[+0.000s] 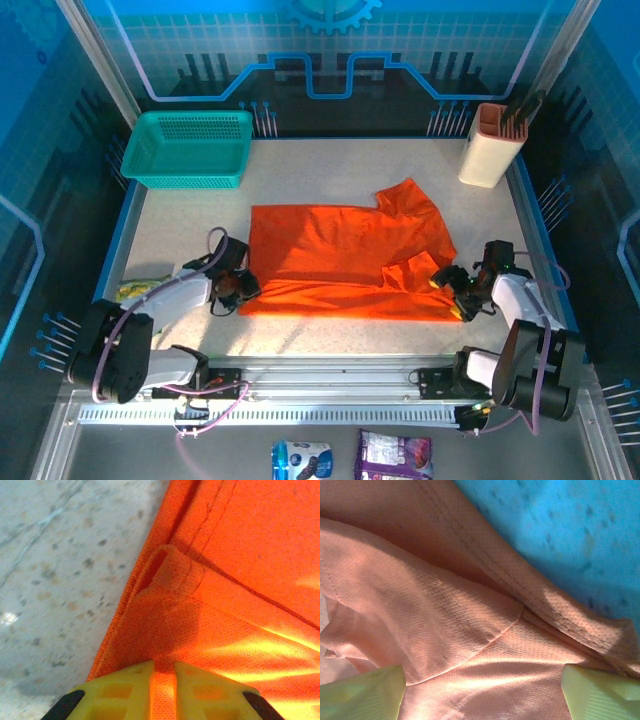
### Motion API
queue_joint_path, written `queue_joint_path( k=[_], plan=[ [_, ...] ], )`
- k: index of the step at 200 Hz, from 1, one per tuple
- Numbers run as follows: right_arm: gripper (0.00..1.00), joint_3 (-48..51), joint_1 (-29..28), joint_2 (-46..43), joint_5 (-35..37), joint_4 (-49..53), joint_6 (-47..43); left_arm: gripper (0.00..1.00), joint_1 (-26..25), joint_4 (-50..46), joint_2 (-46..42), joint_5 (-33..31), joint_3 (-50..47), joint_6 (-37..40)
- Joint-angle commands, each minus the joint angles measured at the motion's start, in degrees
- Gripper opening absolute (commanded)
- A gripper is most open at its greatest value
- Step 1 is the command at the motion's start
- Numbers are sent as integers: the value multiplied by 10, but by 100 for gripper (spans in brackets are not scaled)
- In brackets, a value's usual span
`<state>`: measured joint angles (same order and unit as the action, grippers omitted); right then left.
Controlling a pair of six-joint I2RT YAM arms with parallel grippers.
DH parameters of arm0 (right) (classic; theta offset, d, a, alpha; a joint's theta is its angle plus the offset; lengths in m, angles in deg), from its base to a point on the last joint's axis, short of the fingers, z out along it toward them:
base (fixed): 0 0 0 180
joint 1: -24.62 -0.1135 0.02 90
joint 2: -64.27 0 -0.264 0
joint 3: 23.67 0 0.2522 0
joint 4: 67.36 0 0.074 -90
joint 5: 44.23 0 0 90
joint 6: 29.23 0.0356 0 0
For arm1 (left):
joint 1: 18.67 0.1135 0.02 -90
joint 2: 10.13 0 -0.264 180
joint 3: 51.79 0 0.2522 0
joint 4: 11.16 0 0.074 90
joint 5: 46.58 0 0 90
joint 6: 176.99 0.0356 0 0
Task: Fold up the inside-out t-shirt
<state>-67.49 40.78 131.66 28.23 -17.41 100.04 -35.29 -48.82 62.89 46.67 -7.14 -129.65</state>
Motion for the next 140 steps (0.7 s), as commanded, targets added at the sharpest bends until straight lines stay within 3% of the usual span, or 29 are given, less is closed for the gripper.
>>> queue_joint_path(
  k=[1, 61, 87, 140],
  plan=[
    [82, -3, -16, -15, 19, 65, 19, 19, 4, -41, -28, -2, -12, -22],
    [79, -102, -68, -31, -87, 33, -65, 20, 33, -70, -10, -4, 101, 41],
    [76, -162, -80, -1, -70, 32, -110, 21, 54, -69, 58, -19, 186, 90],
    [71, -237, -90, 53, -60, 10, -127, 27, 55, -98, 229, -116, 393, 185]
  ],
)
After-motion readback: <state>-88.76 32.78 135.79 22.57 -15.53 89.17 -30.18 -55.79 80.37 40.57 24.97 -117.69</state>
